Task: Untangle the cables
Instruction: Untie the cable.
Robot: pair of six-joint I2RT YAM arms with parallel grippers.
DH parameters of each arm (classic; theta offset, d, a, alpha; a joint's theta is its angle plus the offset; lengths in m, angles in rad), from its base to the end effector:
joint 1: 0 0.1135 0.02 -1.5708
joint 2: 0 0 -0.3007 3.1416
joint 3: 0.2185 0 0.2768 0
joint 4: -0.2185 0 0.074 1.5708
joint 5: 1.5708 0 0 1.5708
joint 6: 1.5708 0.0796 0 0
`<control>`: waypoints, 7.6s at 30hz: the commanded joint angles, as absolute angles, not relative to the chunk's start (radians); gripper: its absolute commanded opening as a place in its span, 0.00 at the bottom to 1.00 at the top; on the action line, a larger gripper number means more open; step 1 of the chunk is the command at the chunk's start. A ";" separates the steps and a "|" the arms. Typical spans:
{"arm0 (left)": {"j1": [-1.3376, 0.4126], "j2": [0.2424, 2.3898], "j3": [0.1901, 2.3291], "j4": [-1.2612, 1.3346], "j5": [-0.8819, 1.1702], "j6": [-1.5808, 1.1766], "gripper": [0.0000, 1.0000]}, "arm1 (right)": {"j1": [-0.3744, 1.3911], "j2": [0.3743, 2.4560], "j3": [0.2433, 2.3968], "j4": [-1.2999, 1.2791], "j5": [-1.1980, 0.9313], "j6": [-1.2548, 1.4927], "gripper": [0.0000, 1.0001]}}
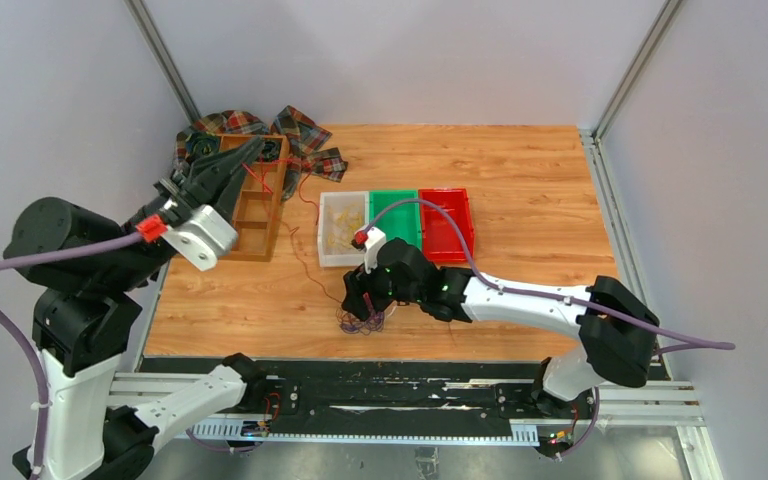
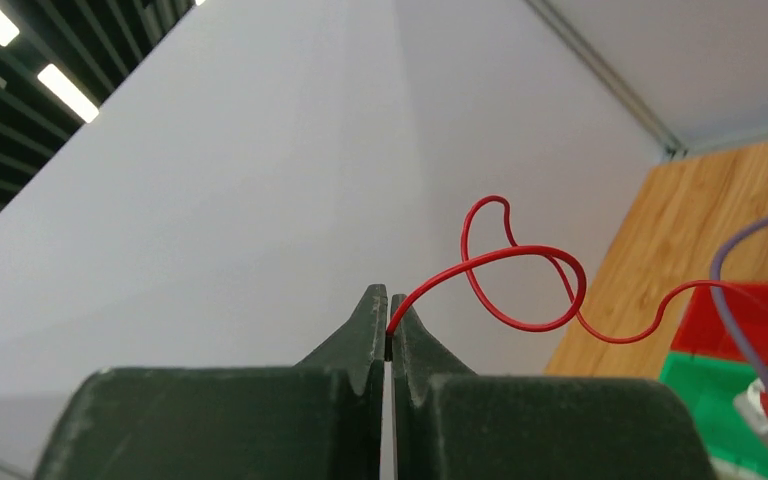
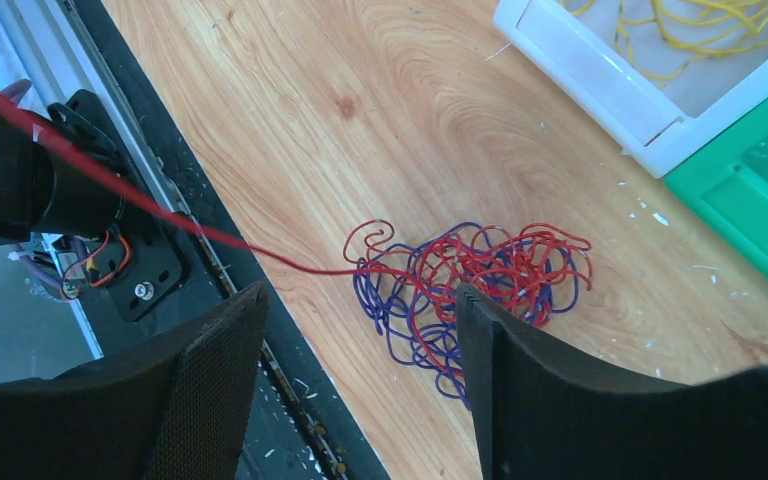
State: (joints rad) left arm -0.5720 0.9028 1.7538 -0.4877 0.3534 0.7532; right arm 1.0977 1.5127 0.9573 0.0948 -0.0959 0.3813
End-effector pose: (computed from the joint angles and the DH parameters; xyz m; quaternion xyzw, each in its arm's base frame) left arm 0.0740 -0.0804 0.6451 0.4579 0.3516 -0.0261 0.8161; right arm 0.1760 0.3605 0.2541 -0.3213 0.7861 0.3849 0.3615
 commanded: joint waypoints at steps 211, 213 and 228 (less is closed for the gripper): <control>-0.652 1.073 2.015 -1.206 0.479 0.915 0.01 | 1.311 1.195 0.588 0.145 0.438 0.214 0.30; -0.652 1.083 2.039 -1.205 0.472 0.914 0.01 | 1.308 1.198 0.578 0.126 0.439 0.215 0.30; -0.652 1.050 1.948 -1.206 0.520 0.886 0.01 | 1.286 1.136 0.665 0.047 0.409 0.207 0.56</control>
State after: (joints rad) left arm -0.6456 1.1172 2.0117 -1.3422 0.4816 0.8890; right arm 1.3121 1.1687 0.6445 0.2268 0.3943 0.2184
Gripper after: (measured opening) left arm 0.018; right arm 0.550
